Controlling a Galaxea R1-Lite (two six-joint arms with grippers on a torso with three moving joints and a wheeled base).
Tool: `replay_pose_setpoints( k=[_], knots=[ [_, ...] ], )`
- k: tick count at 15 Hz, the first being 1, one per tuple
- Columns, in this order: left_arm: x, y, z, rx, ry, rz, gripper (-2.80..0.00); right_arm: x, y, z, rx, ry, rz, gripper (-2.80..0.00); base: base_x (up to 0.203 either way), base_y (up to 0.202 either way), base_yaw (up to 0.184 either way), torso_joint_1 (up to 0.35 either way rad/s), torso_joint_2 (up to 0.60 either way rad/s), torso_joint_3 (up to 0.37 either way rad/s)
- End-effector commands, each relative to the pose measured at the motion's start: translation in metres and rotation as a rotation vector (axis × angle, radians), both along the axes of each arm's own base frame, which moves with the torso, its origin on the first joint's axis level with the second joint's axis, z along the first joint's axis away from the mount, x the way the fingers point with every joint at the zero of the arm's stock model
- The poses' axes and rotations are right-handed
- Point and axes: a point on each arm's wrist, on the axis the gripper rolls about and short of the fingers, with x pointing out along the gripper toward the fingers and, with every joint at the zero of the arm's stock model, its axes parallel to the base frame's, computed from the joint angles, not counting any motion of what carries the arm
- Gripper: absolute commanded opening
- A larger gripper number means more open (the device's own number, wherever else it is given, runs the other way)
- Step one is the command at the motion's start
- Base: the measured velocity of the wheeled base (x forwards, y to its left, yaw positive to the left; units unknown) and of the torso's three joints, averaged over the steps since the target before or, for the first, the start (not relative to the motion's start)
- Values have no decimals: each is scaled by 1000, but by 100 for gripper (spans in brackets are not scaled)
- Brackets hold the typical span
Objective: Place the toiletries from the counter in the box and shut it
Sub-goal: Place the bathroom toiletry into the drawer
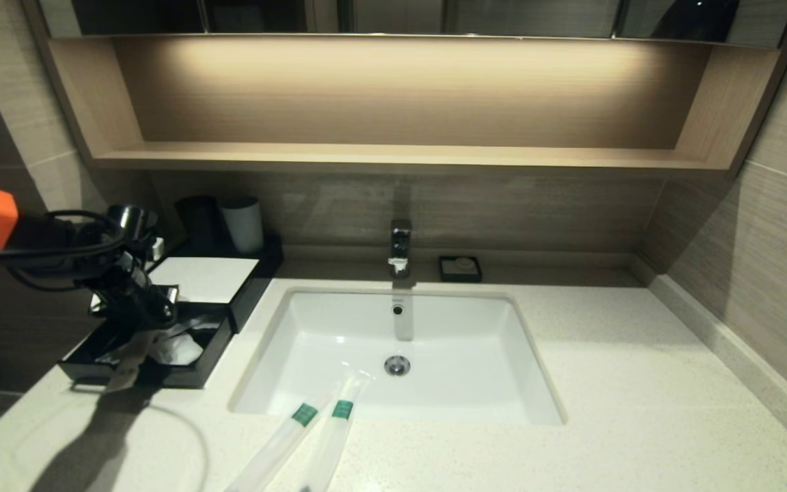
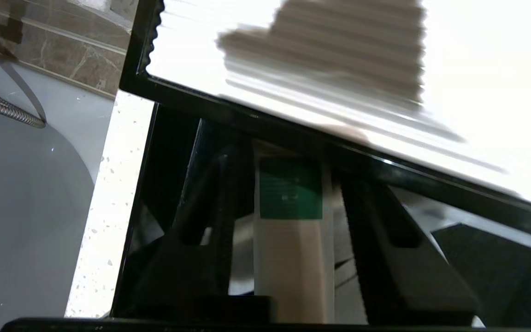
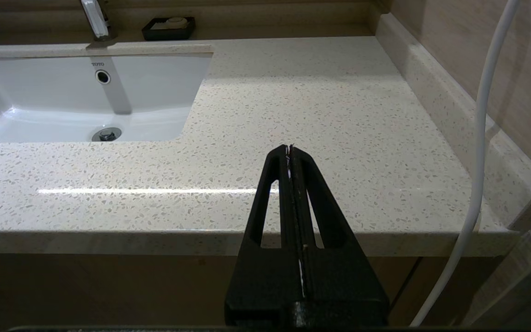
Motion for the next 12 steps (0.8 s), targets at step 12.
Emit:
replay_pose_setpoints(
  k=[12],
  knots=[
    [-71, -16, 74, 14, -138, -19, 0, 0, 0, 0, 1, 1, 0, -280, 0, 0, 0, 0, 0, 0]
  ],
)
